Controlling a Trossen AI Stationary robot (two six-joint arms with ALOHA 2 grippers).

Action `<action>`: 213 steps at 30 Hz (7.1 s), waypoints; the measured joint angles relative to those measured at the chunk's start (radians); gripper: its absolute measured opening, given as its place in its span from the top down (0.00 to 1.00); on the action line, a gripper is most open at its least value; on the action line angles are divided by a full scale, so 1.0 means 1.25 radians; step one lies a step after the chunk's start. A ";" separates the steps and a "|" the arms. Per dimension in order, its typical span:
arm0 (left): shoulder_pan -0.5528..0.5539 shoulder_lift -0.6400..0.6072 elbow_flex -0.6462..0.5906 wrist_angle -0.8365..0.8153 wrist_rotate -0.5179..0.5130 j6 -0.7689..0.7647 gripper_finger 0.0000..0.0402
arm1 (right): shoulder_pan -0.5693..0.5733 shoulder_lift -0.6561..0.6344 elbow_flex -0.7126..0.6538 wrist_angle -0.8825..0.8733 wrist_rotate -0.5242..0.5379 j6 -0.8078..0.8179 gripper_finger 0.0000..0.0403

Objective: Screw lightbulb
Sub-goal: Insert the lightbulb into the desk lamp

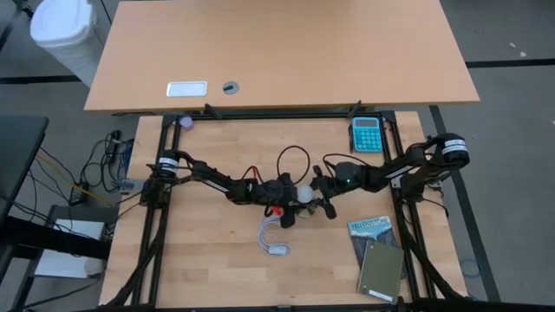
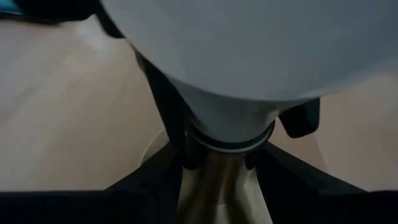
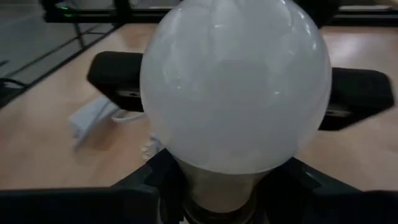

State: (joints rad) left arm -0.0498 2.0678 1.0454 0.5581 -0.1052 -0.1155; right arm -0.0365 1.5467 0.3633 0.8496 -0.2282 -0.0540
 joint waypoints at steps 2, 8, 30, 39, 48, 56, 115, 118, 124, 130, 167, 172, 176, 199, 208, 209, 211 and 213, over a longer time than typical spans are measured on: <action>-0.002 0.000 0.001 0.000 -0.026 -0.008 0.53 | 0.007 -0.009 -0.005 -0.004 0.037 0.000 0.59; -0.010 0.001 0.001 -0.002 -0.093 -0.023 0.53 | 0.045 -0.013 -0.007 -0.010 0.139 -0.005 0.59; -0.031 0.003 -0.003 0.012 -0.243 -0.076 0.53 | 0.137 -0.007 0.054 -0.120 0.427 0.151 0.58; -0.031 0.003 -0.003 0.012 -0.253 -0.078 0.53 | 0.144 -0.008 0.064 -0.138 0.450 0.162 0.58; -0.031 0.003 -0.002 0.012 -0.252 -0.073 0.53 | 0.132 -0.008 0.065 -0.137 0.364 0.132 0.36; -0.028 0.003 0.000 0.006 -0.231 -0.063 0.53 | 0.117 -0.053 0.067 -0.214 0.319 0.097 0.12; 0.013 0.002 -0.002 0.032 0.065 0.064 0.53 | 0.034 -0.166 -0.062 -0.116 -0.026 0.006 0.14; 0.013 0.002 -0.002 0.032 0.058 0.055 0.53 | 0.038 -0.166 -0.062 -0.124 -0.017 0.015 0.14; 0.013 0.002 -0.002 0.032 0.057 0.050 0.53 | 0.049 -0.166 -0.062 -0.138 -0.006 0.040 0.14; 0.012 0.002 0.000 0.020 0.051 0.050 0.53 | 0.074 -0.166 -0.062 -0.140 0.016 0.061 0.14; 0.014 0.001 0.000 0.007 0.023 0.050 0.53 | 0.096 -0.140 -0.062 -0.110 0.222 0.064 0.14; 0.014 0.000 0.000 -0.003 0.023 0.048 0.53 | 0.097 -0.122 -0.062 -0.080 0.221 0.063 0.14; 0.014 0.000 0.000 -0.004 0.023 0.049 0.53 | 0.109 -0.122 -0.062 -0.081 0.210 0.069 0.14; 0.013 0.001 -0.001 -0.004 0.021 0.045 0.53 | 0.203 -0.281 -0.061 -0.297 0.230 0.170 0.14; 0.014 0.001 -0.001 -0.003 0.021 0.045 0.53 | 0.257 -0.329 -0.061 -0.388 0.335 0.196 0.14; 0.014 0.001 -0.001 -0.003 0.021 0.045 0.53 | 0.252 -0.329 -0.061 -0.388 0.349 0.181 0.14; 0.014 0.001 -0.001 -0.003 0.021 0.045 0.53 | 0.232 -0.319 -0.062 -0.376 0.359 0.150 0.14; 0.014 0.001 -0.001 -0.003 0.020 0.045 0.53 | 0.204 -0.304 -0.062 -0.337 0.350 0.125 0.14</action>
State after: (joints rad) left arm -0.0326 2.0693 1.0443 0.5541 -0.0796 -0.0597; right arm 0.2187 1.1662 0.2859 0.4282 0.2097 0.1027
